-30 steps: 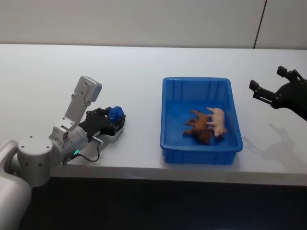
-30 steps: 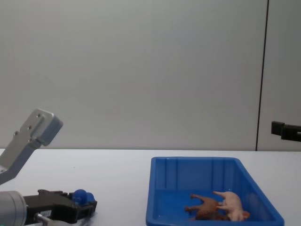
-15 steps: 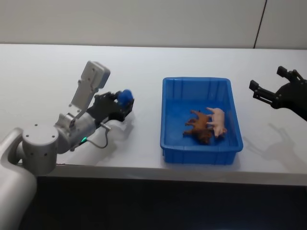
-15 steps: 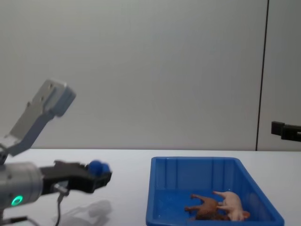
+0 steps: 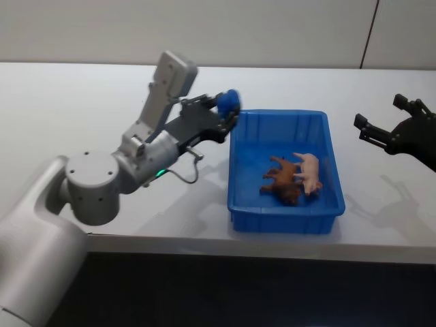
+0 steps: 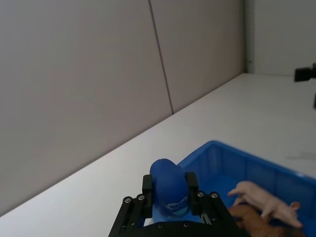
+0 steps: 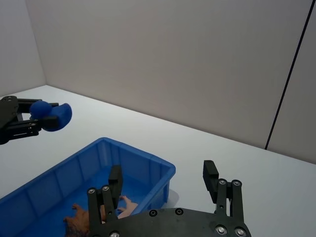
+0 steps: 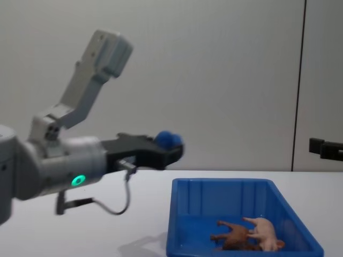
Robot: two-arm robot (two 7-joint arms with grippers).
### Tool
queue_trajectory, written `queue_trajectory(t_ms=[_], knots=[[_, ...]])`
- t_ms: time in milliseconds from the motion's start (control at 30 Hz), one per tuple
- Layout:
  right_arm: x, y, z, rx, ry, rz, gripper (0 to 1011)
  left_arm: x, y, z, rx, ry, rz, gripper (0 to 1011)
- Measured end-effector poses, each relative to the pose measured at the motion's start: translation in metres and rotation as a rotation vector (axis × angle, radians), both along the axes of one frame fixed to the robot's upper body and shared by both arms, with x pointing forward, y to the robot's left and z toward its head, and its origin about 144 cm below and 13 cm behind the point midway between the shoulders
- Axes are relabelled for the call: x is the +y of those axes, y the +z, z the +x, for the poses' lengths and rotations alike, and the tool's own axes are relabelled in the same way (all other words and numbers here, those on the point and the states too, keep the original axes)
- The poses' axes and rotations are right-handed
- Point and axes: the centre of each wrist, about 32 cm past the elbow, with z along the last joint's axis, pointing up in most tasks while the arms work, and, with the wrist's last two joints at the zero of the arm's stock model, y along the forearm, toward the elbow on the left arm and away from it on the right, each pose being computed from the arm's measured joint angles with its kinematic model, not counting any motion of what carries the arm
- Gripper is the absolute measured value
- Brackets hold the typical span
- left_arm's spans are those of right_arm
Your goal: Pick up the two dolls from the table and place them into the box.
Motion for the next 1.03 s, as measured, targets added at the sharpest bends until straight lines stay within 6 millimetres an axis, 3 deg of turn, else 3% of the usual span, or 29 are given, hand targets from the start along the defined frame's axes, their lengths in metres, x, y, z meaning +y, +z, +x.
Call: queue_trajectory(t_ms=[133,167,300,333,700,1033], knots=[[0.0,0.0,0.0,0.0,0.0,0.0,1001,-0.014,0.006,0.002,-0.02,-0.046,-0.02,454],[0.0,0.0,0.0,0.0,0.0,0.0,1001,-0.021,0.009,0.003,-0.029,-0.064,-0.029,524],[0.0,0.0,0.0,0.0,0.0,0.0,1001,-0.032,0.014,0.006,-0.044,-0.099,-0.042,603],[0.0,0.0,0.0,0.0,0.0,0.0,1001,-0.036,0.016,0.007,-0.05,-0.11,-0.047,689],[0.0,0.0,0.0,0.0,0.0,0.0,1001,-0.044,0.025,0.006,-0.095,-0.128,-0.066,991],[0.0,0.0,0.0,0.0,0.0,0.0,1001,-0.041,0.029,0.0,-0.125,-0.111,-0.082,1001]])
